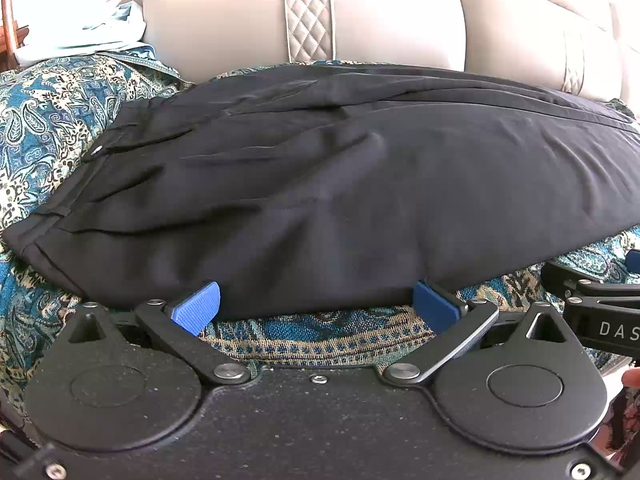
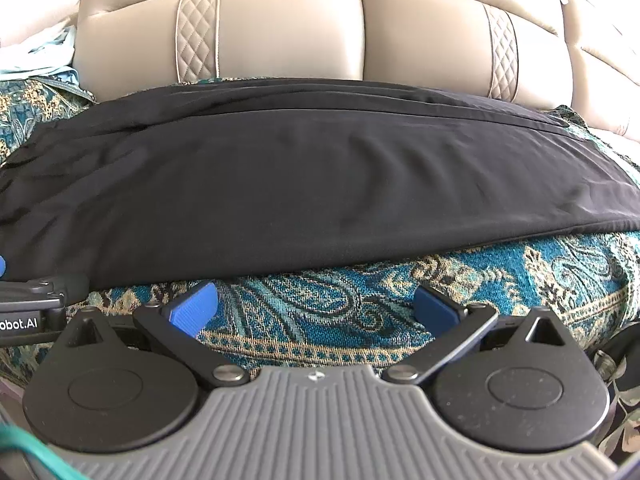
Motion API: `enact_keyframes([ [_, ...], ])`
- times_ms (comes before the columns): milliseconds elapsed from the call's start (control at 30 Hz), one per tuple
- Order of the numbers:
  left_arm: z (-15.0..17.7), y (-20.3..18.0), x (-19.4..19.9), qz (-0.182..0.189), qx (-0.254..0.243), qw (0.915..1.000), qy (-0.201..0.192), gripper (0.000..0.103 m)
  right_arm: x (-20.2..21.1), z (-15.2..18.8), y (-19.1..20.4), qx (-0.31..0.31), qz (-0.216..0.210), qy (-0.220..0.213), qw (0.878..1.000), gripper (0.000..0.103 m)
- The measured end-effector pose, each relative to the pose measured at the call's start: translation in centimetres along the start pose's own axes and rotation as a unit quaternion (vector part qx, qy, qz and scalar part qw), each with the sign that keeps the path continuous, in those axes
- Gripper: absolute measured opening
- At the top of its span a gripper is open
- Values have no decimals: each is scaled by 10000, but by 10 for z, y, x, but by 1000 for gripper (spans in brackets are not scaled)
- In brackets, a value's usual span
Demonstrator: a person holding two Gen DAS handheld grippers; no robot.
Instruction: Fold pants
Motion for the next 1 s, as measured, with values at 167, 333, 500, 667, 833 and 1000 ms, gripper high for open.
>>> enact_keyframes([
  [167,1,1,0,2,-2,10000,-5,103,0,1,0,-13,2,12,10000,103],
  [333,1,1,0,4,-4,10000,-8,103,0,1,0,-16,4,3,10000,103],
  [500,1,1,0,5,-4,10000,-11,103,1,1,0,-15,5,3,10000,103],
  [667,1,1,0,5,-5,10000,-15,103,1,1,-1,-13,6,6,10000,103],
  [833,1,1,0,7,-6,10000,-15,103,1,1,-1,-13,7,6,10000,103],
  [1000,1,1,0,7,-6,10000,-16,103,1,1,0,-13,7,5,10000,103],
])
Point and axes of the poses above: each gripper's, at about its wrist camera, not at the fingertips, and x roughly against the way its jaws point, y to its left, z to its underside, the point moved 4 cm from there along -x, roughly the way its jaws point, and after that the axes turned 10 degrees about x, right-handed, at the moved point
